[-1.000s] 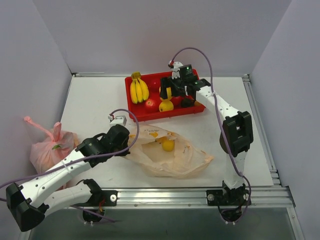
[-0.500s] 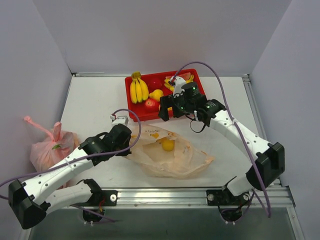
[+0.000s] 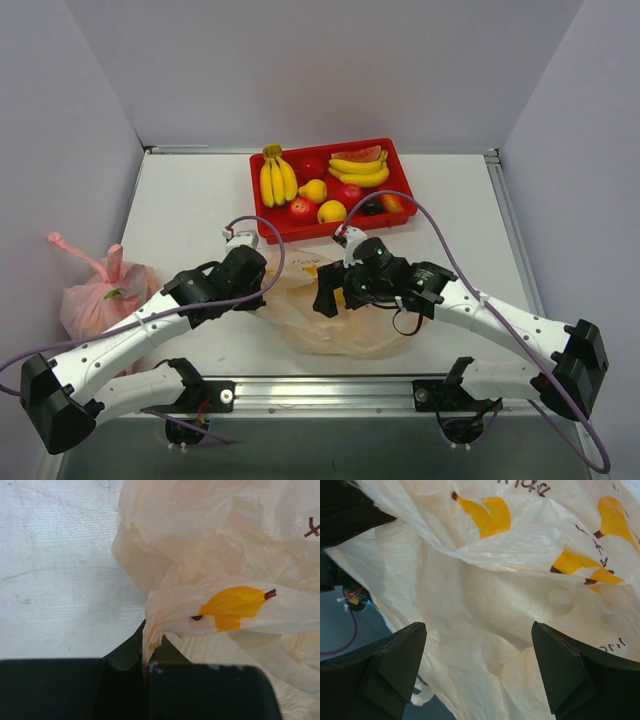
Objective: Untie the knot of the plastic bag and take out the fruit
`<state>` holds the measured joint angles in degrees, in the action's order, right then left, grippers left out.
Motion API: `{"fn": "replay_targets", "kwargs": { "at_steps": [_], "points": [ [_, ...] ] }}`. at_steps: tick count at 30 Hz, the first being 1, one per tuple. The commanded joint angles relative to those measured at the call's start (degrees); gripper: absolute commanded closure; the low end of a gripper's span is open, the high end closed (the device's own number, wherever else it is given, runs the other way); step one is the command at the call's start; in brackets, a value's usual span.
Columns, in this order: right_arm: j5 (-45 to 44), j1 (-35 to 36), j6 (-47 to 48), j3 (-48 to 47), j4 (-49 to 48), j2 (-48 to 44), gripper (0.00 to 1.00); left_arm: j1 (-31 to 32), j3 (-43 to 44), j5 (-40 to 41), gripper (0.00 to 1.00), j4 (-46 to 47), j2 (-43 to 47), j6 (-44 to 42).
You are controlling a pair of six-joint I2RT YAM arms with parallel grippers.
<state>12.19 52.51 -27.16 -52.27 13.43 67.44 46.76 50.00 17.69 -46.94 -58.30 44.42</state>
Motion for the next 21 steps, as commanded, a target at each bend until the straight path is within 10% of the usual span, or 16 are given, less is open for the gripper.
{"fn": "replay_targets", "kwargs": {
  "at_steps": [1,21],
  "points": [
    [-4.7,-1.35,-3.51,0.5,-1.21,2.51,0.11,-0.09,3.79,-0.64,1.0,1.41,-0.41,0.75],
    [-14.82,-7.07,-4.93,-1.34,-16.16,23.61,0.07,3.51,2.66,-4.6,1.0,2.9,-0.32,5.67]
  ]
}}
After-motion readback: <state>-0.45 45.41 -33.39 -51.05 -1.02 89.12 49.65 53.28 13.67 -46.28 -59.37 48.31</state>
